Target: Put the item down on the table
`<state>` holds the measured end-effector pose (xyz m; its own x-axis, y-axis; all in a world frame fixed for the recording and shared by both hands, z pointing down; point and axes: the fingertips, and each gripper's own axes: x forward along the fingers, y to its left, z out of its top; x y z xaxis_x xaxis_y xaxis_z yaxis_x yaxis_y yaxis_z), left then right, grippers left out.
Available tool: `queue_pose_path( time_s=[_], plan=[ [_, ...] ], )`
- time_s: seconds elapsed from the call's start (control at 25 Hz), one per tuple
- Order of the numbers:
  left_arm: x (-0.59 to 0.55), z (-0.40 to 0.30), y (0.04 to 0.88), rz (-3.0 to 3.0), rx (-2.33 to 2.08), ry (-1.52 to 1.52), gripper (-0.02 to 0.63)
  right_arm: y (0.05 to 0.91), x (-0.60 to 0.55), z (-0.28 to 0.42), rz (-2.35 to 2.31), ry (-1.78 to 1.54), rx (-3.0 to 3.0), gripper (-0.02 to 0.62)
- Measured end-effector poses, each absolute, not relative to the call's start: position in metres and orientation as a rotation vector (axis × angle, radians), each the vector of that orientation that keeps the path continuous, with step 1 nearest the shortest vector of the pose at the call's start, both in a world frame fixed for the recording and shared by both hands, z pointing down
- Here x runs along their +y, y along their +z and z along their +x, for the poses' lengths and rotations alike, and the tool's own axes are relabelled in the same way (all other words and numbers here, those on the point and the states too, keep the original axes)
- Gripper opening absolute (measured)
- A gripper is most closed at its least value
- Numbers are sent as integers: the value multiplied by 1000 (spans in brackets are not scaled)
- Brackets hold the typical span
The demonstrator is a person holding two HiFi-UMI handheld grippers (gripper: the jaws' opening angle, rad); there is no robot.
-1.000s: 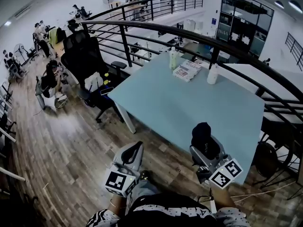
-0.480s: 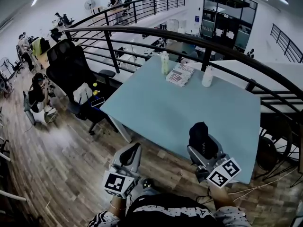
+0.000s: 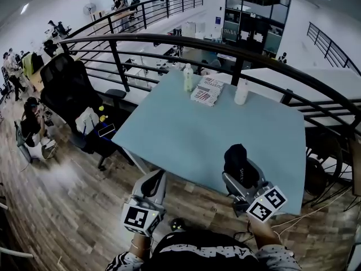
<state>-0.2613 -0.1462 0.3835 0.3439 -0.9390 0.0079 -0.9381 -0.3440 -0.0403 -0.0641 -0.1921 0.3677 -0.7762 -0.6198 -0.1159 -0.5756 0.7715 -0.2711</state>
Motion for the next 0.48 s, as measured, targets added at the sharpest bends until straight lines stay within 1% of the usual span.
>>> queue_pose_path(
  time_s=[0.48],
  plan=[
    [-192, -294, 388, -2617, 1648, -66, 0, 378, -223, -88, -1126, -328, 2717, 354]
  ],
)
